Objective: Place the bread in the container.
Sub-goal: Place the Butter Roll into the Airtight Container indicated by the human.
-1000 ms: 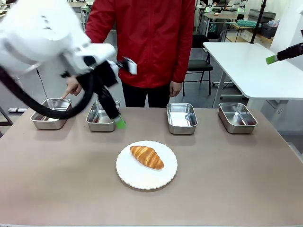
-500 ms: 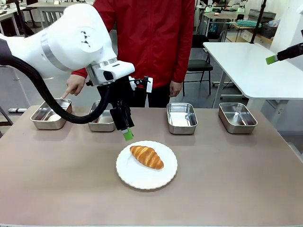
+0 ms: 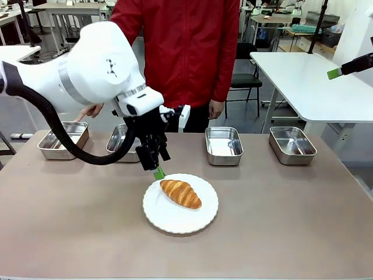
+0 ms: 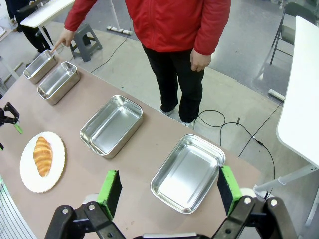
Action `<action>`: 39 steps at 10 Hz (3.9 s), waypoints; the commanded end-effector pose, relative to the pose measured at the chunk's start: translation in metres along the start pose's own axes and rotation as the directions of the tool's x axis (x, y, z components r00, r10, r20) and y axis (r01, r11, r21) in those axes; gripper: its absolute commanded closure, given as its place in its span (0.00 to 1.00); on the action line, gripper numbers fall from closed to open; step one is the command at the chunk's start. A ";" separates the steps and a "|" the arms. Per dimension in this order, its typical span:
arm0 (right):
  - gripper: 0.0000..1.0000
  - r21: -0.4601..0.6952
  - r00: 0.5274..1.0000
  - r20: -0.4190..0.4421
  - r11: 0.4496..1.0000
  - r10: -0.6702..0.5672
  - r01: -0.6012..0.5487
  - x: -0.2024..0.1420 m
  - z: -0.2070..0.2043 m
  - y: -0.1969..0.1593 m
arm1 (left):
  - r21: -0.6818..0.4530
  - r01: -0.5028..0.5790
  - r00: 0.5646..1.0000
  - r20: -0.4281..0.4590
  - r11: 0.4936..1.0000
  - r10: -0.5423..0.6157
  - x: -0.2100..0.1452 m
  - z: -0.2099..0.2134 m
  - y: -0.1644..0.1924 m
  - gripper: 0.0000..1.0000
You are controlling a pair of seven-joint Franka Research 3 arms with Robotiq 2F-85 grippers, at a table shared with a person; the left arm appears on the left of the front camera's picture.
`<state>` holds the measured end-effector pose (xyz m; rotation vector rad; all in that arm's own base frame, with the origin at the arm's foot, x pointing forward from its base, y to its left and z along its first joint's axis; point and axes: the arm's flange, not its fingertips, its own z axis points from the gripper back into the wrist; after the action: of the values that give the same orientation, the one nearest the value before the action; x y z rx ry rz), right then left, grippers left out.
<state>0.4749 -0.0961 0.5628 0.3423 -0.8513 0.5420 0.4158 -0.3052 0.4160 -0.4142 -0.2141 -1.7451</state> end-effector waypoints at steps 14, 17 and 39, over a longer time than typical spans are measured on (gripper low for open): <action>0.00 0.010 1.000 0.014 1.000 -0.002 0.002 -0.001 0.001 0.000 | 0.016 0.441 0.873 -0.239 0.897 -0.425 0.040 -0.097 0.010 0.00; 0.00 0.010 1.000 0.014 1.000 -0.002 0.002 -0.001 0.001 0.000 | -0.012 0.440 0.865 -0.262 0.898 -0.428 0.039 -0.107 0.010 0.00; 0.00 0.010 1.000 0.014 1.000 -0.002 0.002 -0.001 0.001 0.000 | -0.038 0.481 0.827 -0.313 0.876 -0.468 0.034 -0.136 0.014 0.00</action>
<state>0.4748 -0.0963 0.5629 0.3421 -0.8515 0.5417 0.4037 -0.3890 0.3025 -0.0601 -0.1552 -2.2675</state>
